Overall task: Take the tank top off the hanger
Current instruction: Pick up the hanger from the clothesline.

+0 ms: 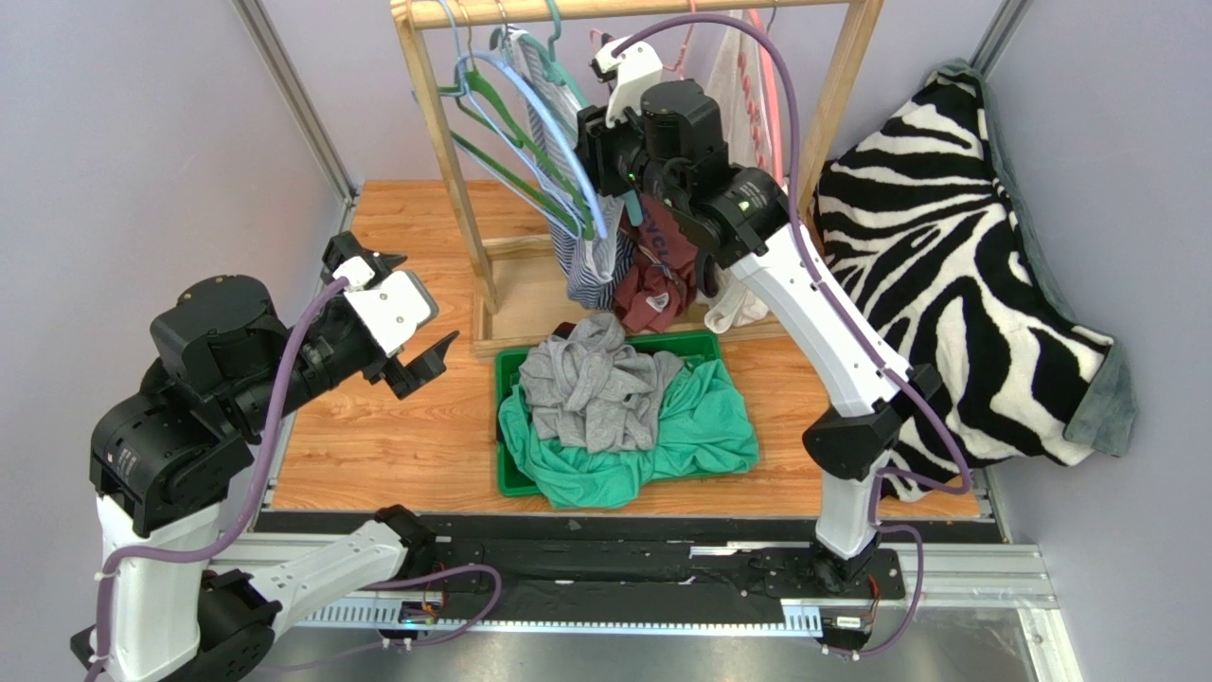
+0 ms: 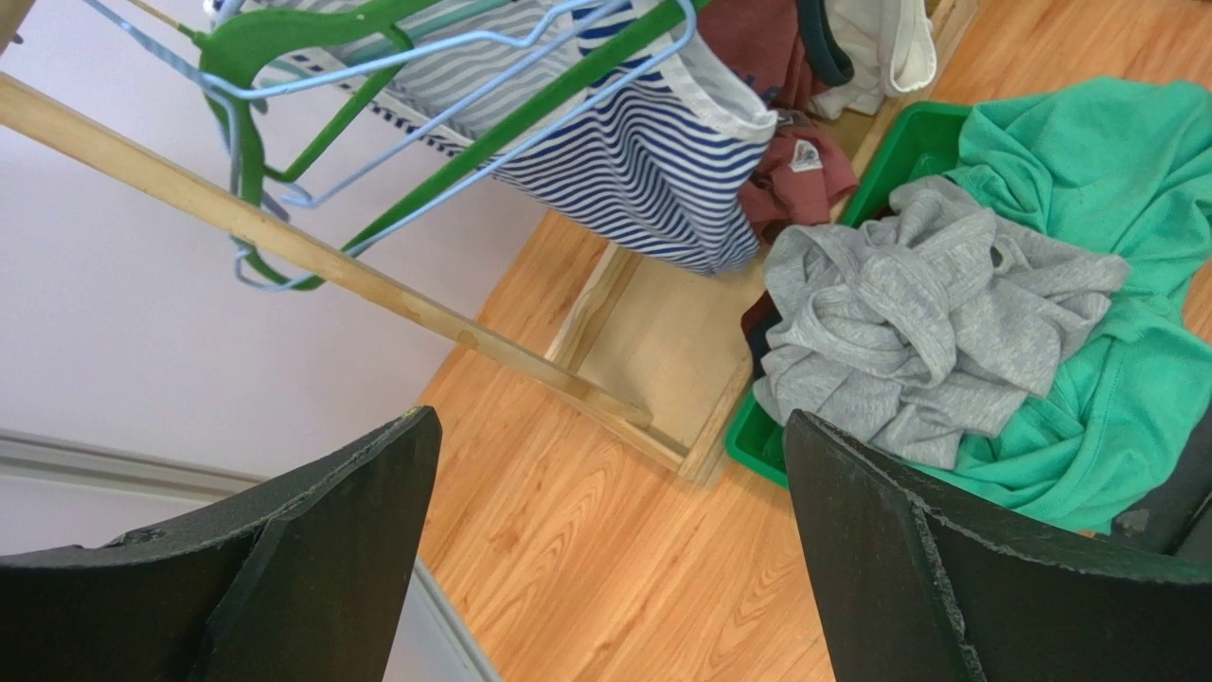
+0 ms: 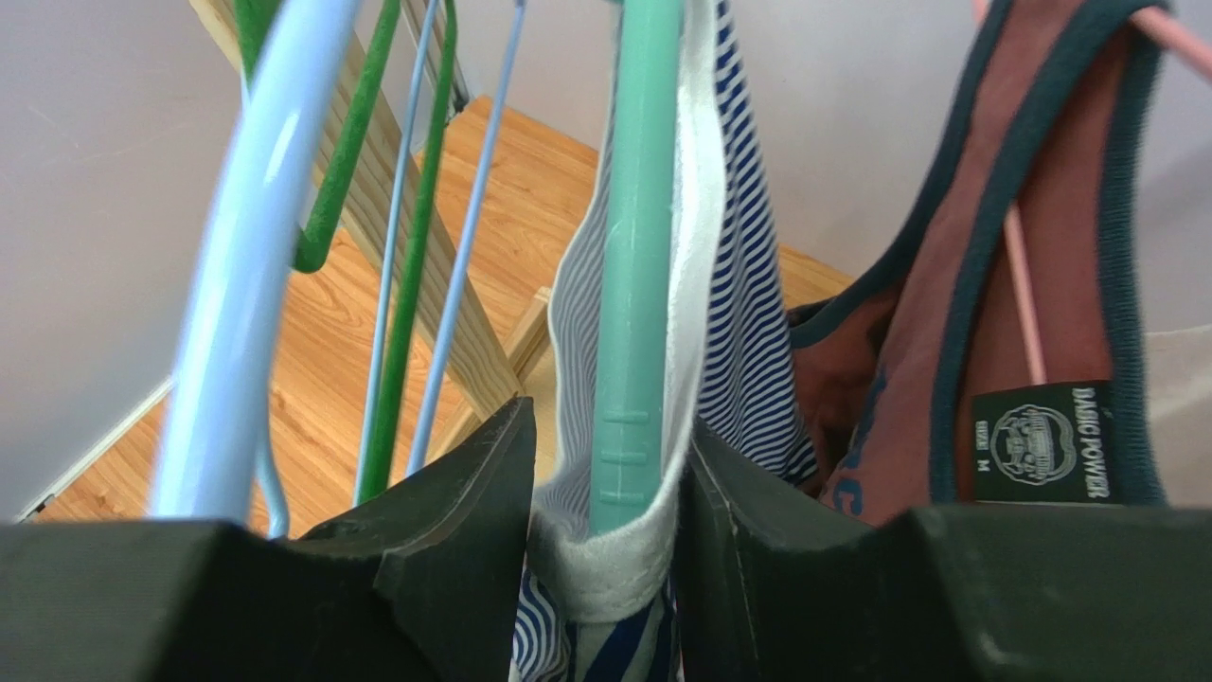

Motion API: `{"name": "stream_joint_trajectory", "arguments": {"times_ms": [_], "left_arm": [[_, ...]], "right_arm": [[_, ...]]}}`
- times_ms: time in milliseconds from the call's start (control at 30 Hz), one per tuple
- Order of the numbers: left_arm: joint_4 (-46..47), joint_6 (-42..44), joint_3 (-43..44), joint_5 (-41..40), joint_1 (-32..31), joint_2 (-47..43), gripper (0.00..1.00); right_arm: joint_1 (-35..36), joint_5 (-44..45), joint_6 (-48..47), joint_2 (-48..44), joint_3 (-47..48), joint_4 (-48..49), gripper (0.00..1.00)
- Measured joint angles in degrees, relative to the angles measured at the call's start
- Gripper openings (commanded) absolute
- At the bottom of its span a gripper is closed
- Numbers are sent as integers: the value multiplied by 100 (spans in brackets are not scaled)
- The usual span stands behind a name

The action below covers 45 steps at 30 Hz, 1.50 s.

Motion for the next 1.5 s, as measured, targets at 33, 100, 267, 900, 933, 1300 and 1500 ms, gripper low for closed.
{"name": "stream_joint_trajectory", "arguments": {"times_ms": [33,100,267,900,933,1300,1500], "left_arm": [[0,0,0,-2,0,-4,99],[0,0,0,-2,0,-31,99],[0,0,0,0,0,-87,99],[-2,-2,-9,2,11,-153,99],[-4,-2,-9,2,11,-164,99],[-4,0,-83,-4,17,-297,99],[-4,0,-101,-4,22,-302,99]], "right_arm": [[0,-7,9,96,105,-74,39],[-13,-13,37,245,284,-208,35],[-138,-107,243,481,684,-435,32],[-229,-227,485,411,479,-214,0],[-229,-192,485,337,348,-138,0],[-96,597,146,-164,-592,890,0],[-87,706,13,-540,-1453,1665,0]]}}
